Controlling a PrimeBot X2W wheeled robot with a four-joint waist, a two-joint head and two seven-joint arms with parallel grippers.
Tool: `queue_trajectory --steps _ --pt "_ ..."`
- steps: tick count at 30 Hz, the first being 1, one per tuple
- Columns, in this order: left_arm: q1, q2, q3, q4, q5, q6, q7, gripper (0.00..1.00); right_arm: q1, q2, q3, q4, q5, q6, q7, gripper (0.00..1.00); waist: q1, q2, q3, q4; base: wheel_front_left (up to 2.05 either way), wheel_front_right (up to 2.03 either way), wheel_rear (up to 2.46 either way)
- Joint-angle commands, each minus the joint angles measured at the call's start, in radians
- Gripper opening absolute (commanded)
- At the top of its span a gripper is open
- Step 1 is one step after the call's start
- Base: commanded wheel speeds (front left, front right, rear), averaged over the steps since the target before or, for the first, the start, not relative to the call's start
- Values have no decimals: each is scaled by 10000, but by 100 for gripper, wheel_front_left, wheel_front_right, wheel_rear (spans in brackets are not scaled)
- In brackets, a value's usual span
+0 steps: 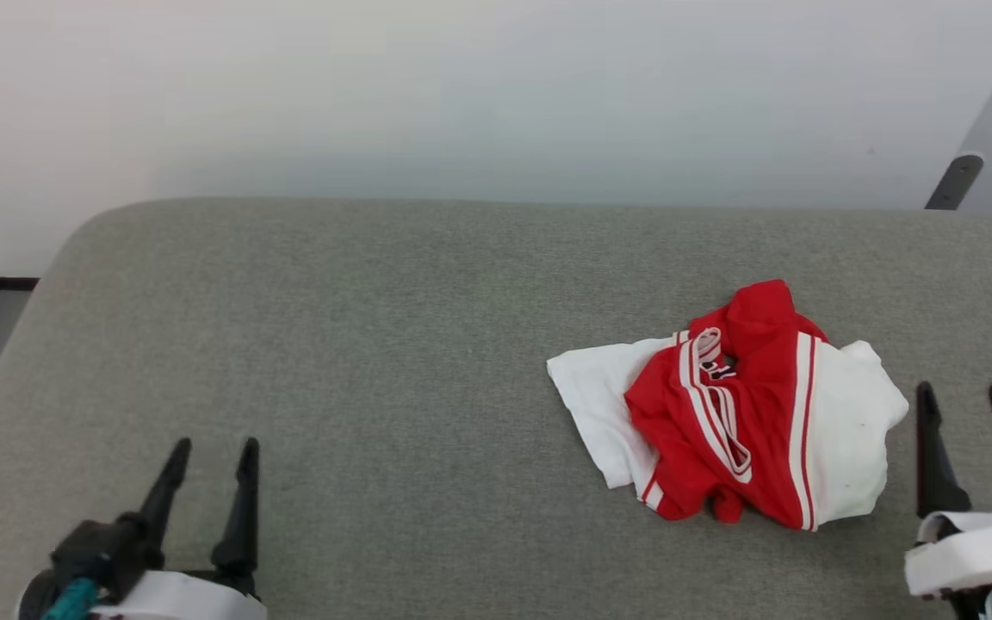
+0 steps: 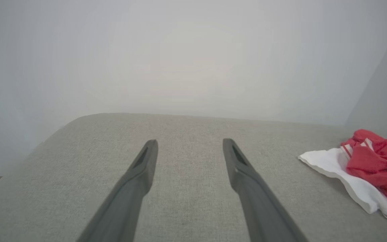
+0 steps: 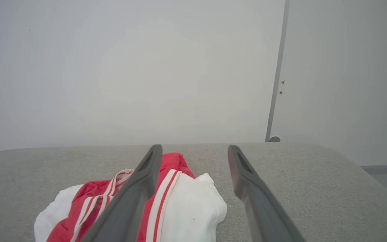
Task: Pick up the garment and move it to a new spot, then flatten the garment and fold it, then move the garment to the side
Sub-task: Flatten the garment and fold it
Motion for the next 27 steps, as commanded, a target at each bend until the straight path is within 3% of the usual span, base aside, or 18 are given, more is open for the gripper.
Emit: queue_trajectory --steps 1,4,7,13,16,19,23,27 --pt "34 -75 142 -159 -182 -17 -4 100 -189 47 148 -5 -24 -1 33 100 0 -1 64 -197 0 0 0" --pt "-346 128 37 -426 -469 -18 -4 100 -399 124 252 -62 47 -3 -38 100 0 -1 338 -486 0 0 0" --pt "-1271 728 -566 -489 -736 -20 109 100 -545 241 303 -16 103 -3 -134 100 0 -1 625 -767 0 0 0" --pt "-4415 1884 -2493 58 -1489 -17 1903 100 -889 416 302 253 179 -3 -391 100 0 -1 1249 -1275 0 0 0" --pt "-5890 2228 -3845 771 -2535 -10 3687 100 -1094 476 311 433 196 -3 -510 100 0 -1 1437 -1555 0 0 0" --pt "-7013 2330 -5220 1449 -4163 -10 6171 100 -1229 553 298 630 200 -3 -630 100 0 -1 1539 -1806 0 0 0" --pt "-7974 2193 -5879 2571 -6206 -6 9179 100 -1469 626 450 876 245 -3 -733 100 0 -1 1735 -2143 0 0 0" --pt "-8669 1744 -6233 3546 -7136 28 11220 100 -1626 701 516 1035 282 -3 -785 100 0 -1 1969 -2451 0 0 0"
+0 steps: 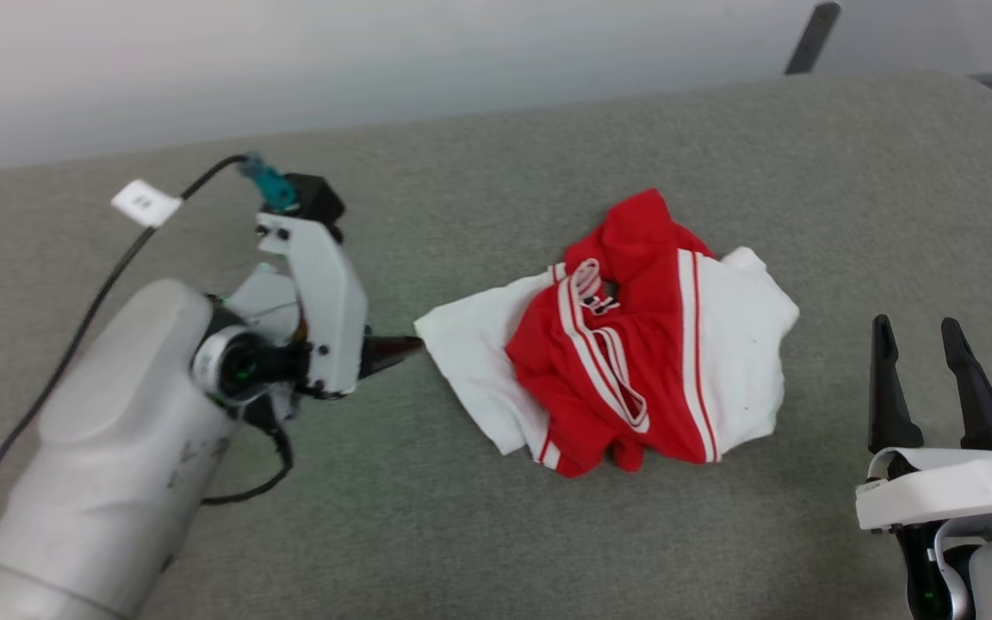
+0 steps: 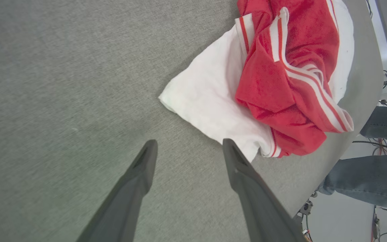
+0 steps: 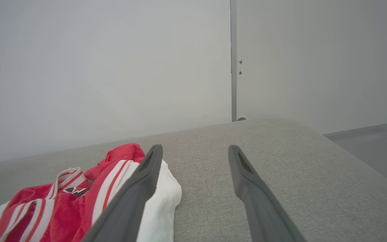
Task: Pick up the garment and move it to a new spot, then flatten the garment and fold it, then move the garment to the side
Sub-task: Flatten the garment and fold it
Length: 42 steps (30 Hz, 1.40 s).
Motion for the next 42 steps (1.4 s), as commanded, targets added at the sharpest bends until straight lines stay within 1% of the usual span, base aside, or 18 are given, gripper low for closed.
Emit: queue_trajectory --steps 1,4,8,12,17,18,19,20,21,23,29,32,36,42 --pt "-298 -216 -54 295 -180 110 424 100 -154 51 22 51 90 -3 -62 100 0 -1 385 -409 0 0 0" --pt "-424 -506 -237 714 -314 249 983 100 -293 102 31 110 125 -3 -82 100 0 -1 567 -635 0 0 0" --pt "-434 -693 -490 1145 -231 353 1337 100 -404 170 14 96 156 -3 -89 100 0 -1 768 -845 0 0 0" --pt "-378 -804 -522 1477 -225 360 1240 100 -486 209 62 68 174 -3 -92 100 0 -1 883 -961 0 0 0" --pt "-305 -1209 -320 2004 -641 354 1120 100 -534 252 -11 72 183 -3 -95 100 0 -1 986 -1017 0 0 0" --pt "-318 -1265 -280 2065 -673 329 1010 91 -553 259 -31 75 155 -3 -93 100 0 -1 994 -1005 0 0 0" --pt "-338 -1317 -210 2122 -737 306 877 52 -576 269 -41 79 139 -3 -93 100 0 -1 999 -985 0 0 0" --pt "-350 -1382 -161 2167 -777 277 773 33 -587 273 -61 75 126 -3 -94 100 0 -1 995 -944 0 0 0" --pt "-375 -1446 -133 2206 -797 252 638 0 -582 278 -83 68 120 -3 -94 100 0 -1 981 -886 0 0 0" --pt "-493 -1455 -122 2272 -672 176 262 0 -605 281 -127 48 119 -3 -94 100 0 -1 974 -745 0 0 0" --pt "-711 -1445 -47 2582 -849 54 -171 0 -677 92 -100 26 47 -3 -95 100 0 -1 855 -161 0 0 0" --pt "-846 -1265 -9 2594 -899 7 -355 0 -660 1 -75 25 11 -3 -95 100 0 -1 773 187 0 0 0" --pt "-865 -786 118 2555 -1094 0 -326 0 -597 -93 -41 30 4 -3 -94 100 0 -1 680 594 0 0 0" --pt "-698 386 308 2435 -1153 -1 -437 0 -490 -198 -84 64 -22 -3 -96 100 0 -1 580 905 0 0 0"
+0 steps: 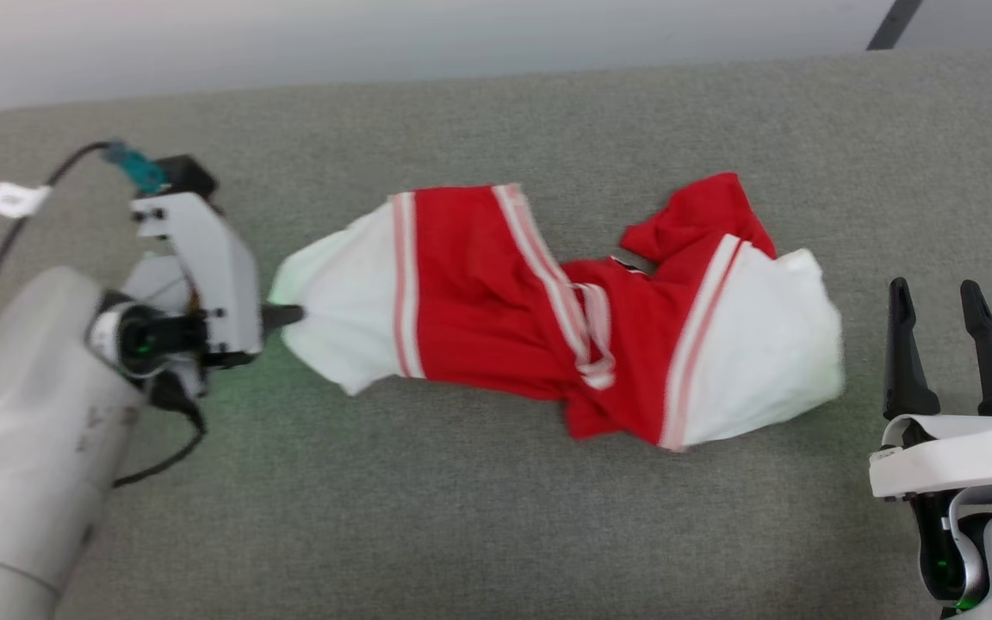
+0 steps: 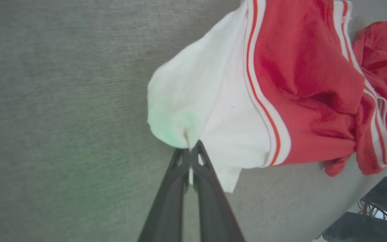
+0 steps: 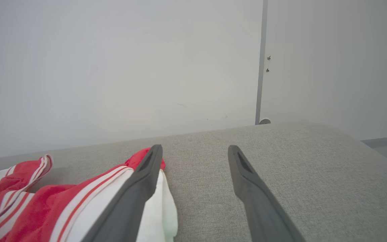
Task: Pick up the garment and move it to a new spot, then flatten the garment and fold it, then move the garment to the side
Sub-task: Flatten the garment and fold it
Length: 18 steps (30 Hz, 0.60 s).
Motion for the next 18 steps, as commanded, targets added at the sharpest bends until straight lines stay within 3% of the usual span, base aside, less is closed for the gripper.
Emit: queue_trajectory --steps 1,5,12,13,14,15,16,18 --pt "127 153 47 10 11 -17 -15 0 126 -67 -17 11 -29 -3 -52 100 0 0 -98 138 0 0 0" --pt "248 540 1 63 108 22 39 0 162 -141 -29 14 -9 -3 -52 100 0 0 -147 180 0 0 0" --pt "565 505 -217 59 336 133 -172 0 174 -327 113 135 -18 -3 -52 100 0 0 -161 92 0 0 0" --pt "582 479 -196 57 320 129 -268 13 166 -383 150 162 -24 -3 -50 100 0 0 -166 82 0 0 0" --pt "591 505 -185 53 377 125 -401 35 149 -437 193 180 -17 -3 -52 100 0 0 -173 73 0 0 0" --pt "610 544 -235 15 478 110 -542 50 133 -508 265 196 -20 -3 -33 100 0 0 -181 66 0 0 0" --pt "650 575 -277 -54 551 89 -720 100 116 -603 332 194 -23 -3 33 100 0 0 -193 63 0 0 0" --pt "726 653 -276 -199 738 74 -1217 100 94 -800 504 161 9 -3 203 100 0 0 -223 75 0 0 0"
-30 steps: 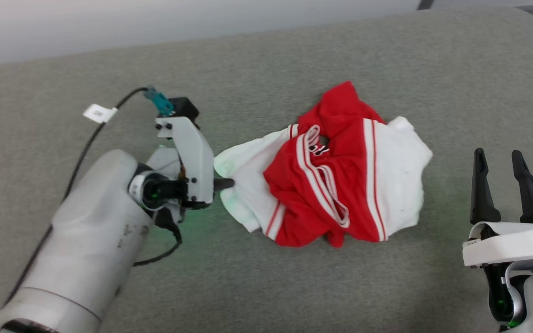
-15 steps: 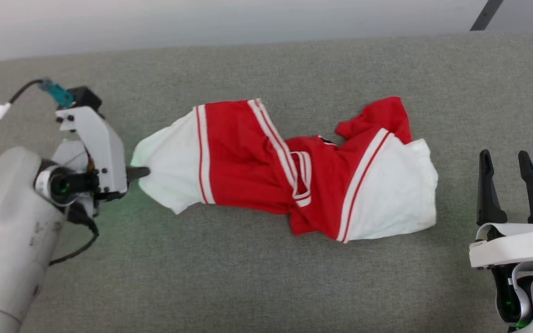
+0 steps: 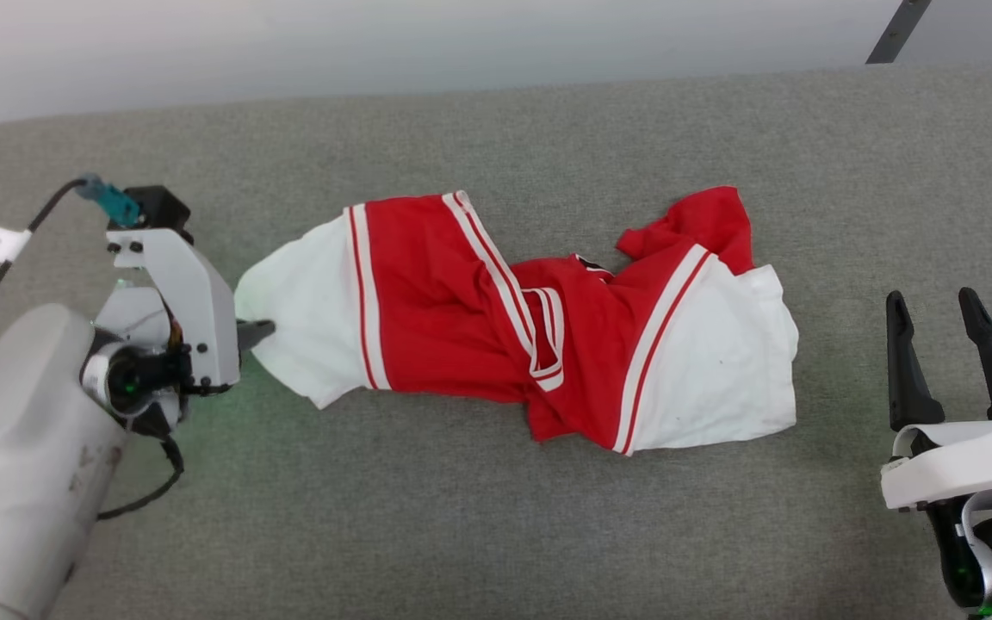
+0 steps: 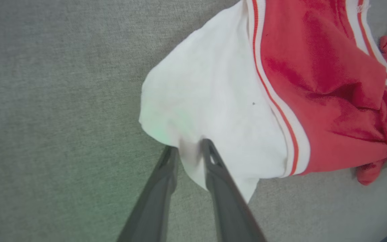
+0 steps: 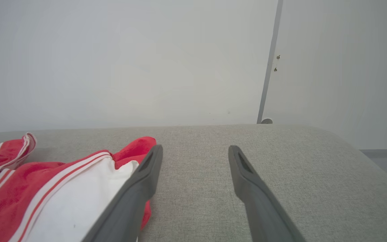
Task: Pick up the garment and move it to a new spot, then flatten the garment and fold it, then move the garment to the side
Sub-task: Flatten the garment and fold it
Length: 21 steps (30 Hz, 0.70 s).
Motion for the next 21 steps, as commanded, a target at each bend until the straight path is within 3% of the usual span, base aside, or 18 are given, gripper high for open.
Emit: queue_trajectory --steps 1,10,16,21 --pt "194 102 -66 -165 246 -23 -336 100 15 -165 115 -46 47 -3 148 100 0 0 -26 29 0 0 0" --pt "1500 -112 402 -2094 774 161 -3914 100 151 -1541 827 -940 547 -3 1644 100 0 0 -136 550 0 0 0" --pt "2664 -151 252 -3399 2180 1004 -6656 100 -117 -2850 1860 -1619 1028 -3 3237 100 0 0 18 926 0 0 0" --pt "3627 -356 279 -4145 3113 1930 -8720 100 -709 -4446 3152 -2224 2110 -4 4650 100 0 0 290 1225 0 0 0"
